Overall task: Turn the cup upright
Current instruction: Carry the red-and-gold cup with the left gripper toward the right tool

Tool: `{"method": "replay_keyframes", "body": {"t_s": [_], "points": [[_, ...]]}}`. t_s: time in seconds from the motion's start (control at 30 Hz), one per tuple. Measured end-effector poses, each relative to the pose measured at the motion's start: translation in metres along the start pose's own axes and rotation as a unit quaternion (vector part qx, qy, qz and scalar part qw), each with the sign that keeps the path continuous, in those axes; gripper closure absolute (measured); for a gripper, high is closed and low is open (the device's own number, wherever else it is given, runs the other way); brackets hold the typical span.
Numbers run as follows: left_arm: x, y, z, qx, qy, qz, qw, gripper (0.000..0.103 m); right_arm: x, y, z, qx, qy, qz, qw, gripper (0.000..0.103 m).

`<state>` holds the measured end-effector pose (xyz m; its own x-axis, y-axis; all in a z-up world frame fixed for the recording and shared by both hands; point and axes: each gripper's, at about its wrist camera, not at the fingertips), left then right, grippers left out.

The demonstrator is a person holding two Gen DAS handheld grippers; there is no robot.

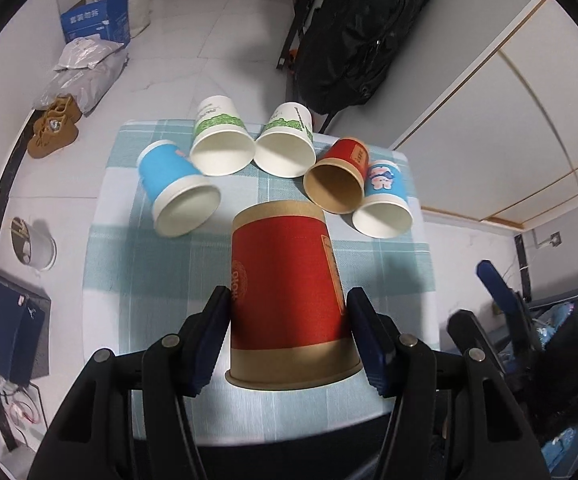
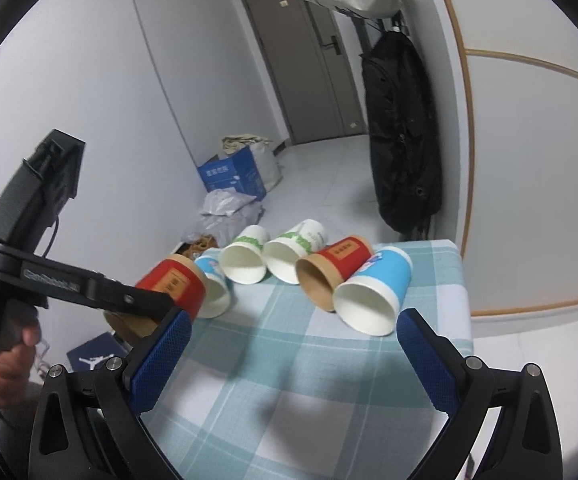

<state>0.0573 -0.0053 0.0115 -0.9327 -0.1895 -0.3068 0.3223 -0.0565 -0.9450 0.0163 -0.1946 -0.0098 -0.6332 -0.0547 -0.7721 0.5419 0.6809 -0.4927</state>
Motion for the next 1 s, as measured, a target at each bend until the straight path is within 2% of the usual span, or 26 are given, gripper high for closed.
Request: {"method": "replay_keyframes", "body": {"t_s": [0.2,0.37,0.53,0.63,0.77,1.0], "points": [[0.034,-0.005,-0.019,0.009,-0.020,0.015,0.9996,0.049,0.011,-0.010,-0.017,-0.016,-0.027,0.006,0.999,0.000],[0.060,0.029,-0.038,0.030,-0.046,-0.019,0.9983,0.049,0.027,-0.016,-0.024,-0.018,-0.032,0.000,0.999,0.000],[0.072,0.064,-0.050,0.035,-0.068,-0.038,0.9964,0.049,0.036,-0.019,-0.031,-0.011,-0.034,-0.005,0.999,0.000],[0.076,0.079,-0.052,0.037,-0.068,-0.032,0.9965,0.049,0.041,-0.021,-0.034,-0.006,-0.031,-0.003,0.999,0.000],[0.083,0.086,-0.054,0.072,-0.085,-0.039,0.9930,0.049,0.050,-0.025,-0.034,0.003,-0.022,-0.005,1.000,0.000],[0.082,0.099,-0.052,0.083,-0.091,-0.054,0.9908,0.049,0.054,-0.019,-0.034,0.015,-0.022,-0.016,0.999,0.000]]}}
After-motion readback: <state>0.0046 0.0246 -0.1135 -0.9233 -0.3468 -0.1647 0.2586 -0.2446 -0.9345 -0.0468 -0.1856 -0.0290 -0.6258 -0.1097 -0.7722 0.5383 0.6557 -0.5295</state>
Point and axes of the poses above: each gripper's, at about its wrist camera, not at the fingertips, and y roughly the way its jaws point, z to its right, x to its underside, and after that the axes turned 12 degrees about -x, right-handed
